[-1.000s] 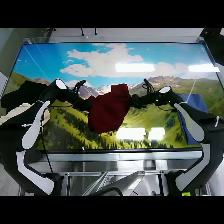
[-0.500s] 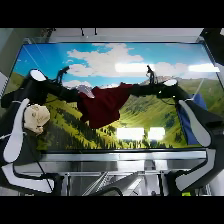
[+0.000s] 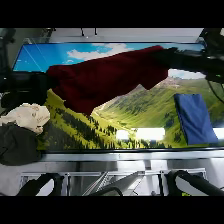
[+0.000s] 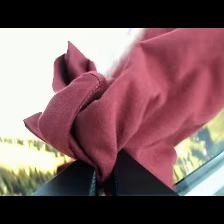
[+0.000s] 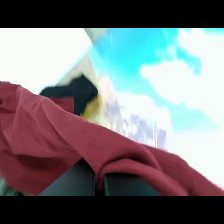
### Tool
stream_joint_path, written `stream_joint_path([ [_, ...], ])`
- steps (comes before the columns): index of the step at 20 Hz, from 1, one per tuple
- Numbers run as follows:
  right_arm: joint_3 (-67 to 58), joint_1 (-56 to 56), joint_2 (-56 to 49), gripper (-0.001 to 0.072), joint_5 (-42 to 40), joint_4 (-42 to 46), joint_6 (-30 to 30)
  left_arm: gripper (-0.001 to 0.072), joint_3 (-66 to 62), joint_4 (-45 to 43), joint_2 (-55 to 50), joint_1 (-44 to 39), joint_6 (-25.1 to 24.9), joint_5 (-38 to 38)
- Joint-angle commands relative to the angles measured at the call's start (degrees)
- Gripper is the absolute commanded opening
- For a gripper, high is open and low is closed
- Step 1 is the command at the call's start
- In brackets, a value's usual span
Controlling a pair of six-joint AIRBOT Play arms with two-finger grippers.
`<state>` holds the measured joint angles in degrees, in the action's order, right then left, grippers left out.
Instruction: Fold the shirts.
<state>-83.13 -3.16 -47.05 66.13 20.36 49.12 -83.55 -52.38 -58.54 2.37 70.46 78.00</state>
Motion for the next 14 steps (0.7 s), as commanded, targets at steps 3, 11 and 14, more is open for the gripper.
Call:
stream_joint_path([
  [3,-0.3,-0.3,14.4,0.0018,-0.1,5.1,-1.3,0.0019,0.0,-0.9,15.9,-1.1,0.1,-3.1],
  [11,5.9,-0.2,0.9,0.0018,9.7,13.9,4.9,0.0020,9.9,-1.5,7.3,-1.2,0.0,-3.0],
  [14,12.9,0.5,-8.2,0.0017,10.4,14.0,4.4,0.0347,16.3,-1.6,-2.3,-1.1,-2.1,-5.0],
])
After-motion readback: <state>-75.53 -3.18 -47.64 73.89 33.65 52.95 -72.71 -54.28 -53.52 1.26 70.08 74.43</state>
